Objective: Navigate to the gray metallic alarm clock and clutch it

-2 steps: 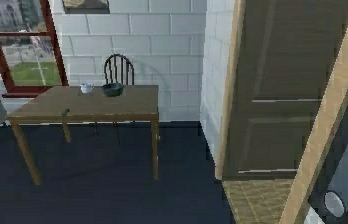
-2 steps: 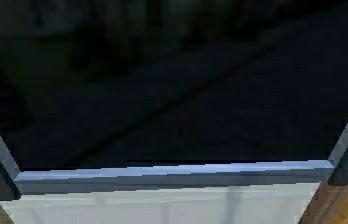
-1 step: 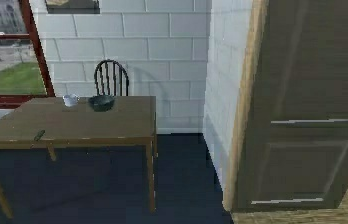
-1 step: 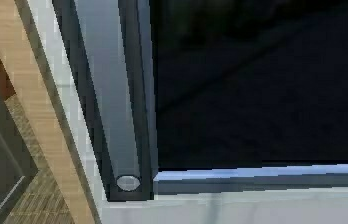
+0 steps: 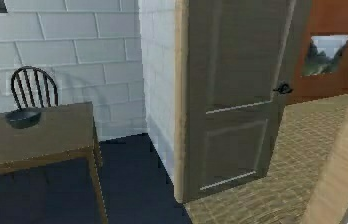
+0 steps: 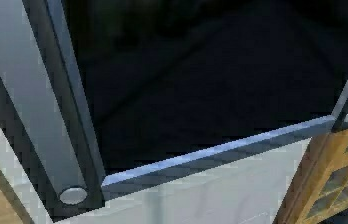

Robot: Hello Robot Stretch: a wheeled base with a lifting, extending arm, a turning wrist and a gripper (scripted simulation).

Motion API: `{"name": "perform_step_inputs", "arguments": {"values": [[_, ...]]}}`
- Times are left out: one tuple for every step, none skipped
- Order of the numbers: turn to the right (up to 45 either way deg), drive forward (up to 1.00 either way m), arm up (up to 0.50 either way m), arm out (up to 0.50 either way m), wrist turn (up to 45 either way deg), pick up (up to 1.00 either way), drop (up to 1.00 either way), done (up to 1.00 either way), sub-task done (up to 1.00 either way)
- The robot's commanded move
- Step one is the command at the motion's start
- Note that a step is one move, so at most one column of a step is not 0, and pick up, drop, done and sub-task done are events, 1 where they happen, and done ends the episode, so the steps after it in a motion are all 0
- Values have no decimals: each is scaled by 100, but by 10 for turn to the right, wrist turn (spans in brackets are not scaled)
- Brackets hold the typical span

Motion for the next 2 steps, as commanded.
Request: {"name": "perform_step_inputs", "arguments": {"values": [[0,85,0,0,0,0,0,0,0],[450,0,0,0,0,0,0,0,0]]}}
